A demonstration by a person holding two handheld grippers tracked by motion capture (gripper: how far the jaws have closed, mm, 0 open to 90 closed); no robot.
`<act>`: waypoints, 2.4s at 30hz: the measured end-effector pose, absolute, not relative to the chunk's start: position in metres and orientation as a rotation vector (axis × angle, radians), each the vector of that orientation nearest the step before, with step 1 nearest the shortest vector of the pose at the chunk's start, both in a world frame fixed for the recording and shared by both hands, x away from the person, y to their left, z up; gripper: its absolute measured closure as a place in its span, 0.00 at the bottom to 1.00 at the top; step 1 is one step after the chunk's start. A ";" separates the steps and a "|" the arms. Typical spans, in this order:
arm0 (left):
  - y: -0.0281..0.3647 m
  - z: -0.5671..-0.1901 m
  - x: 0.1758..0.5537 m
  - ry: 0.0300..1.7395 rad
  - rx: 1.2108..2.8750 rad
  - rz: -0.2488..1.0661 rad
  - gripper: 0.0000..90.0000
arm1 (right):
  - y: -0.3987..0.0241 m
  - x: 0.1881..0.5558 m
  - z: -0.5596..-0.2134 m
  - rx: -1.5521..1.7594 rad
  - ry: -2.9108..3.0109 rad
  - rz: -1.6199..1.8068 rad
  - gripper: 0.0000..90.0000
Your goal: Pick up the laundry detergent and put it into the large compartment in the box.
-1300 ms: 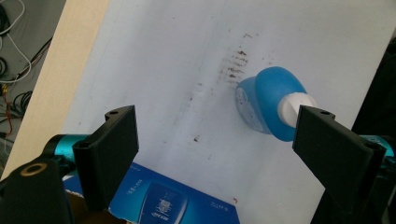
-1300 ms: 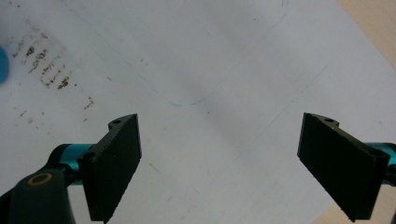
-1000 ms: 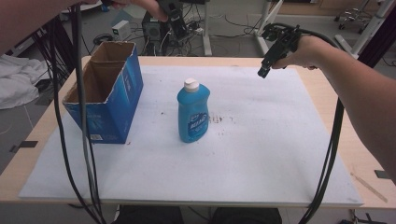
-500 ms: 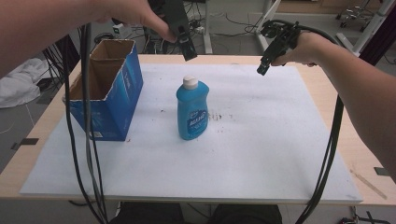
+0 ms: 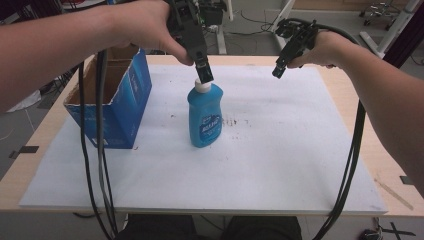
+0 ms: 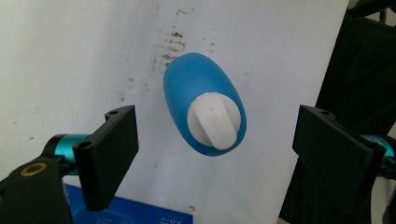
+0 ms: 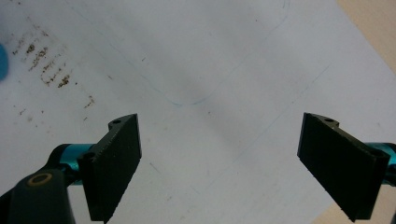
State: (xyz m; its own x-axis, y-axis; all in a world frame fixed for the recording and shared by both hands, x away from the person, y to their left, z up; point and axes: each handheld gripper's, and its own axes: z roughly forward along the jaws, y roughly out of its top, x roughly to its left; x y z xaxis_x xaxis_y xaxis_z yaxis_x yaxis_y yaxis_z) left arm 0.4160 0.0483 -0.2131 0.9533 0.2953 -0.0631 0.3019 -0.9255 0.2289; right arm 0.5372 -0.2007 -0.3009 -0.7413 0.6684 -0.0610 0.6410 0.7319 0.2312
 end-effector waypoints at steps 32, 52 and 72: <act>0.034 -0.277 0.417 0.490 2.931 -0.102 0.16 | -0.205 0.538 -0.305 1.071 2.793 0.295 0.14; 0.030 -0.286 0.423 0.536 2.949 -0.109 0.16 | -0.205 0.538 -0.306 1.076 2.795 0.297 0.14; 0.032 -0.287 0.424 0.570 2.944 -0.137 0.17 | -0.204 0.537 -0.306 1.082 2.792 0.288 0.14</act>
State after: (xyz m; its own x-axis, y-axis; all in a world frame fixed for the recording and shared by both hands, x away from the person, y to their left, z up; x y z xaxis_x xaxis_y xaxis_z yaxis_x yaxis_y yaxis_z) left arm 0.4242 0.0322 -0.2867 0.9241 0.3642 -0.1159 0.3770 -0.9185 0.1197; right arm 0.5370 -0.2045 -0.3056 -0.7335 0.6775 -0.0546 0.6521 0.7241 0.2245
